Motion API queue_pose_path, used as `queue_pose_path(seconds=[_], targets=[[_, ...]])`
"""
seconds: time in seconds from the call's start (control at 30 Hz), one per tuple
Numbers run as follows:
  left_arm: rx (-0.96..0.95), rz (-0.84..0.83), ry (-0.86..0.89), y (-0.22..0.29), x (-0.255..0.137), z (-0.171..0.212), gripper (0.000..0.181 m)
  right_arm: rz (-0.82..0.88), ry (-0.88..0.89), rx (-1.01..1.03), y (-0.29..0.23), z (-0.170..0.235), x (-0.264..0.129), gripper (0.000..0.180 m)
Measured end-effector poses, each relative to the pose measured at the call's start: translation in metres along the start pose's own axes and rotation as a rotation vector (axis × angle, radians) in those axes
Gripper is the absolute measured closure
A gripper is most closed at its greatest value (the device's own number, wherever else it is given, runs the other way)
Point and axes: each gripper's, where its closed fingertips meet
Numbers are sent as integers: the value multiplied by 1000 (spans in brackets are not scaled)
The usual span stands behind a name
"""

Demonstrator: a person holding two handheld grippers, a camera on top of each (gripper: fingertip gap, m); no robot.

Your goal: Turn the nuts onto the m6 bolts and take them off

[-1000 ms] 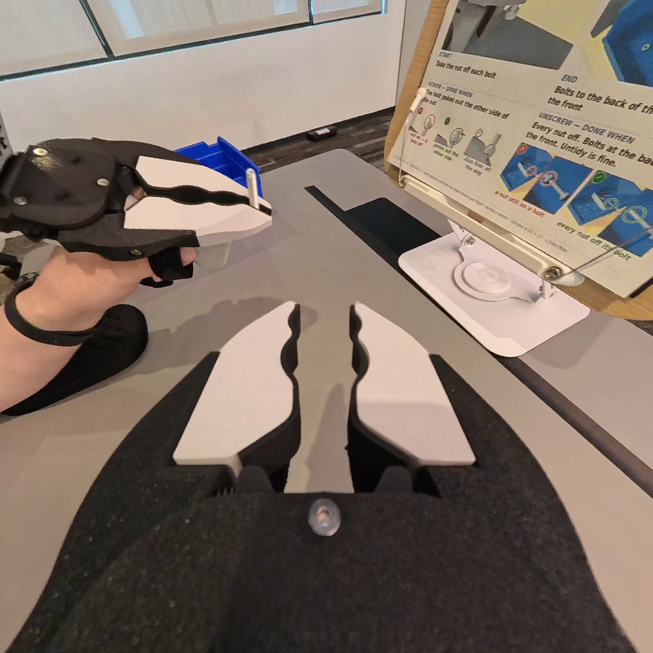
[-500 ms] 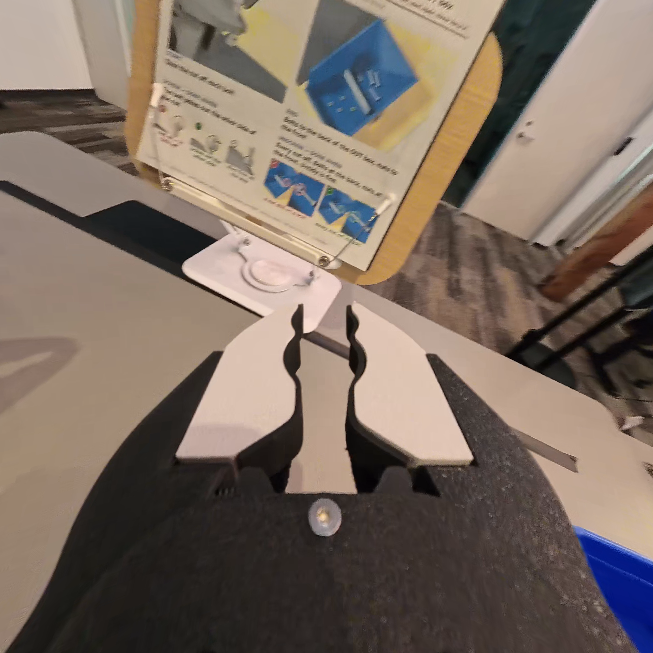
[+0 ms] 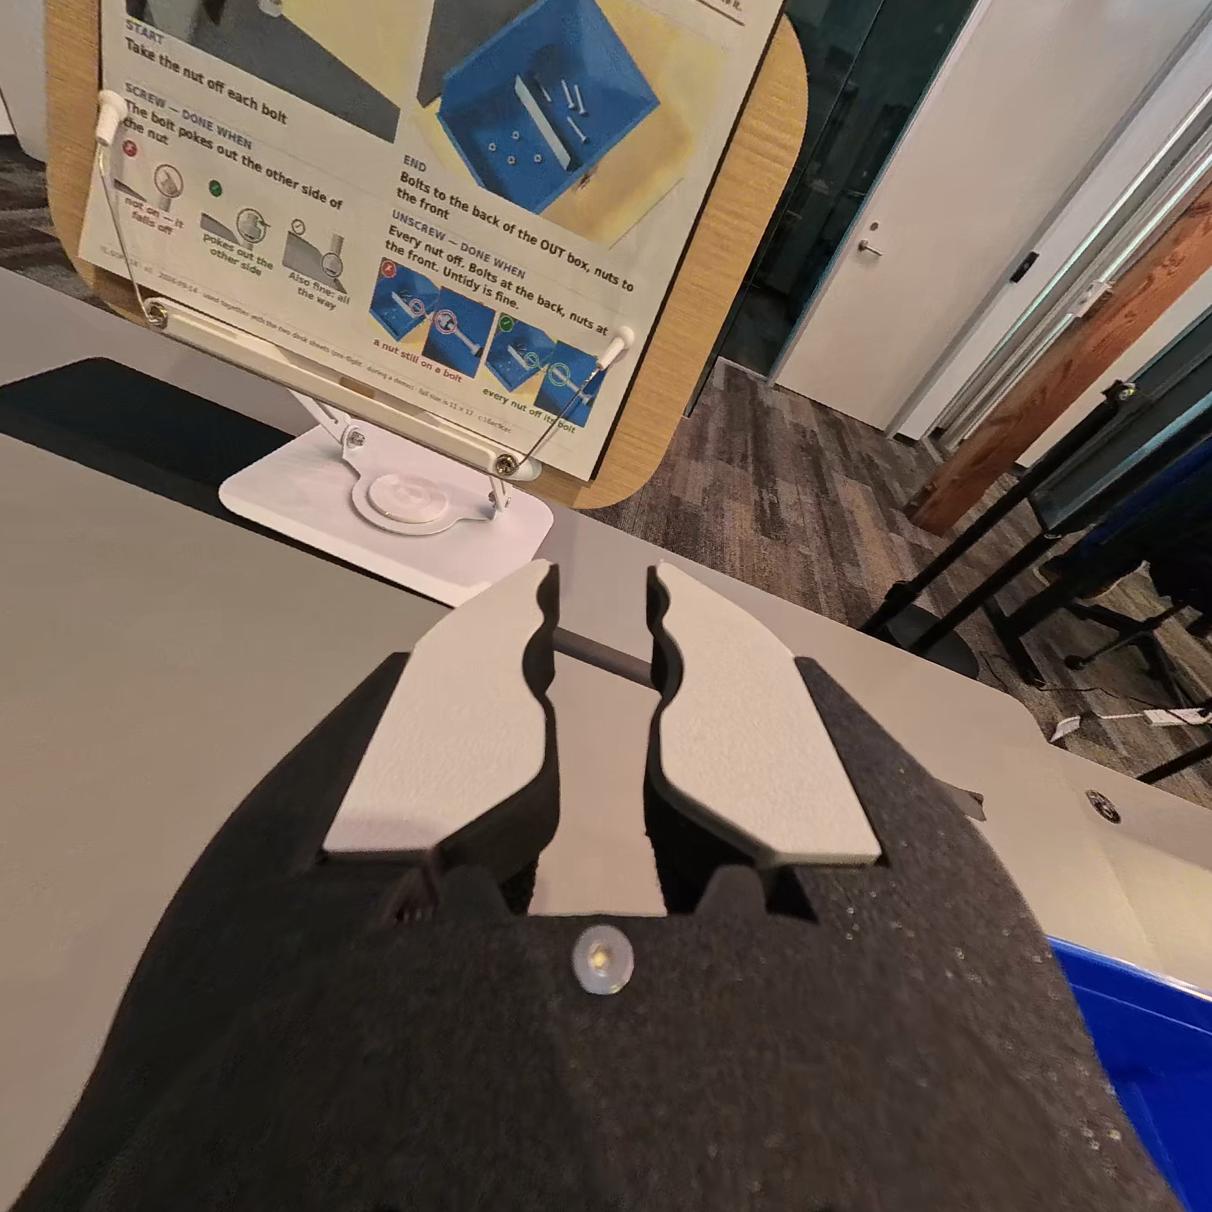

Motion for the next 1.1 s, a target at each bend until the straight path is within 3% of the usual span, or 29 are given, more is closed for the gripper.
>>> queue_pose_path(seconds=[0.93, 1.03, 1.1], targets=[[-19, 61, -11, -15, -7, 3, 176, 29, -60, -110, -18, 10, 13, 154], [11, 24, -22, -30, -12, 6, 176, -132, -50, -213, -55, 8, 13, 154], [31, -41, -47, -47, -15, 11, 176, -382, -33, -340, -104, 12, 3, 157]])
Point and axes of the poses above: each gripper's, where its closed fingertips meet, x out along the fingers, z out of its underside, y = z × x across the jaws, and after that the axes turned 13 degrees about -y, right-handed
